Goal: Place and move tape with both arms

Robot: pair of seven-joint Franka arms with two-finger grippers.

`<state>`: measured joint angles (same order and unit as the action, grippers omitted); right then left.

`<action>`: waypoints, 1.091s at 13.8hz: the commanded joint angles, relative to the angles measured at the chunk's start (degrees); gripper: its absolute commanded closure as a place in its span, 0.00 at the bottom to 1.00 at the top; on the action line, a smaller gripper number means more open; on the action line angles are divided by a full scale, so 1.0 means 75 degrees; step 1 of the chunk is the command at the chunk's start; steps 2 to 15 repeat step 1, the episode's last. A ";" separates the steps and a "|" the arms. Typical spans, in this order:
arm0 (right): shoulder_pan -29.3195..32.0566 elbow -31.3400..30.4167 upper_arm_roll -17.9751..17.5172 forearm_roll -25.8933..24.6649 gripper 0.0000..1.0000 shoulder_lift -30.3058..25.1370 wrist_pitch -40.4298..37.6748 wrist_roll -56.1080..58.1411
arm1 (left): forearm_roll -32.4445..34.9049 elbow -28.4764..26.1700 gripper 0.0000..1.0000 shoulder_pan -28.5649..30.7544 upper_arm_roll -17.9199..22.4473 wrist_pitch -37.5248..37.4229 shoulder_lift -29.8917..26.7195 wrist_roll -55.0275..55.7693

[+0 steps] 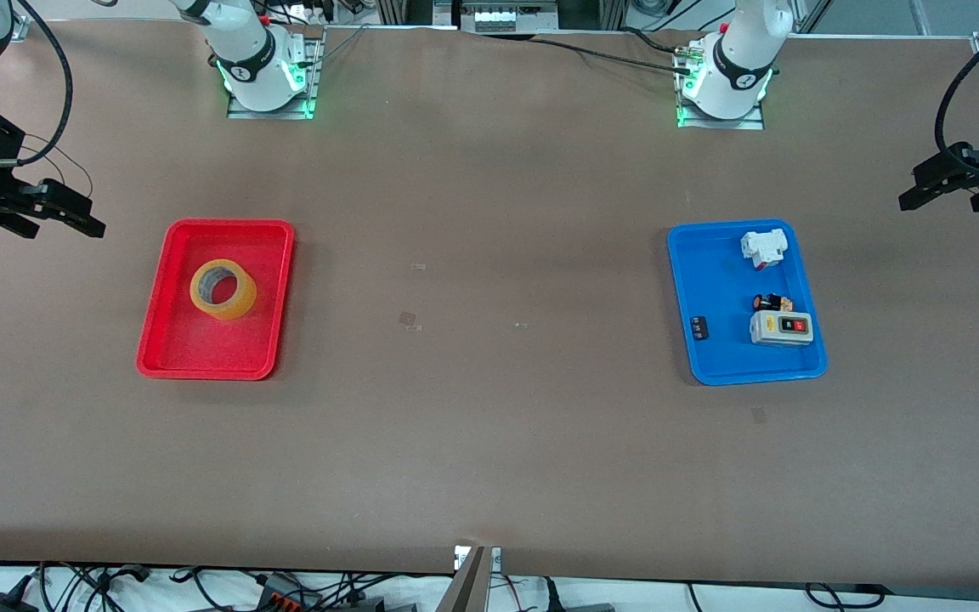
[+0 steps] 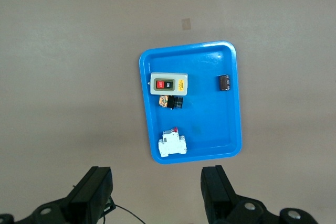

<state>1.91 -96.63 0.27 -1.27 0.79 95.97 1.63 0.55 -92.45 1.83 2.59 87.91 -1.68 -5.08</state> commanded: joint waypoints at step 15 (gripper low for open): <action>0.0014 -0.0077 -0.0037 0.0052 0.00 -0.0223 -0.0163 0.0028 | 0.0103 0.0185 0.00 0.0038 -0.0075 -0.0144 0.0048 -0.0014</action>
